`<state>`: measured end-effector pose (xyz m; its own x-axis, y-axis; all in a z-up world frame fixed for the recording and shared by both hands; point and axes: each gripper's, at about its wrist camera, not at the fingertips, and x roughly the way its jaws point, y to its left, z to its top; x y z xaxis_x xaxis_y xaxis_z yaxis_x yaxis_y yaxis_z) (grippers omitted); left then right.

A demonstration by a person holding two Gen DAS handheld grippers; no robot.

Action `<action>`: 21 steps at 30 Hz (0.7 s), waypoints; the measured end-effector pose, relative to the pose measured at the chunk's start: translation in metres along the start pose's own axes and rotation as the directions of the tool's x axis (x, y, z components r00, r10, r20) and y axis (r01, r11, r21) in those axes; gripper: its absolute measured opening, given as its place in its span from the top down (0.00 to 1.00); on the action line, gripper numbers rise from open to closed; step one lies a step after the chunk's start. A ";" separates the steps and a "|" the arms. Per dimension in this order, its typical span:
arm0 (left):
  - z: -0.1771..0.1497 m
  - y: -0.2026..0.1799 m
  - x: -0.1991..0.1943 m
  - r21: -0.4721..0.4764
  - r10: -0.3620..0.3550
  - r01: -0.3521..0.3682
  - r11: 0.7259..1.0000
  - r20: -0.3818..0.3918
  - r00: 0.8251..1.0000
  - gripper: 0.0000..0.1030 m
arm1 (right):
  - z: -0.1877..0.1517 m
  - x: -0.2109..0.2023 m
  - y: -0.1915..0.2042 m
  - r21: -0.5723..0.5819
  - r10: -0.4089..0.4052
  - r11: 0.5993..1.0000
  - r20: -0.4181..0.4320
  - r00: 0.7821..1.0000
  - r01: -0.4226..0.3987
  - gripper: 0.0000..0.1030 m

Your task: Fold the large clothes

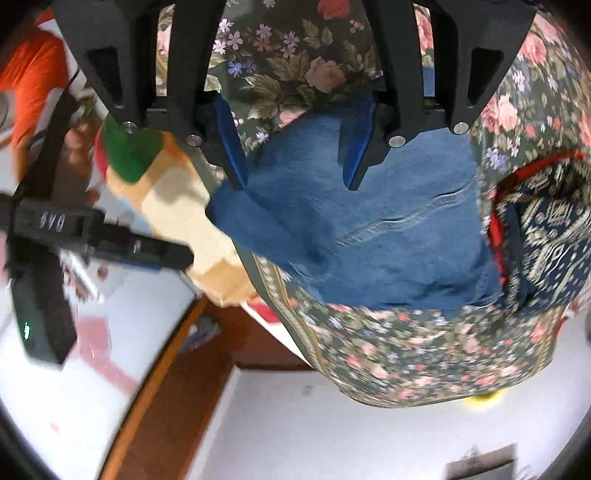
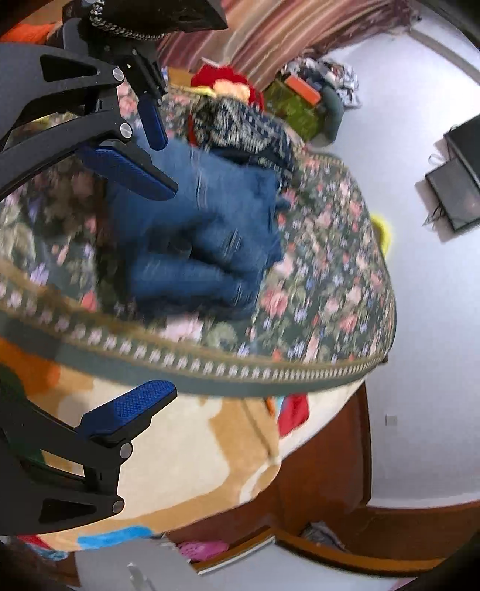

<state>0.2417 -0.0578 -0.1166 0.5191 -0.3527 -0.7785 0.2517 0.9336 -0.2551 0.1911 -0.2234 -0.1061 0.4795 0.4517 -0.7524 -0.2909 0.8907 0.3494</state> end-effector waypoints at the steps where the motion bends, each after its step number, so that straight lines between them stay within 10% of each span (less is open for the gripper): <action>1: 0.001 0.009 -0.007 -0.028 0.017 -0.017 0.999 0.021 1.000 0.47 | 0.001 0.004 0.005 -0.006 0.013 1.000 -0.005 1.000 -0.013 0.06; 9: -0.020 0.066 0.012 -0.134 0.187 -0.196 0.971 -0.074 0.980 0.42 | -0.010 0.055 0.034 -0.074 0.020 0.997 -0.128 0.992 -0.029 0.06; 21: -0.071 0.095 0.025 -0.322 0.043 -0.064 0.945 -0.073 0.996 0.22 | -0.038 0.077 -0.017 -0.034 -0.009 0.999 -0.221 0.975 0.002 0.06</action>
<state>0.2202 0.0262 -0.2011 0.4685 -0.3067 -0.8285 -0.0588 0.9249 -0.3757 0.2013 -0.2055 -0.1907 0.2873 0.4208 -0.8605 -0.3179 0.8893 0.3287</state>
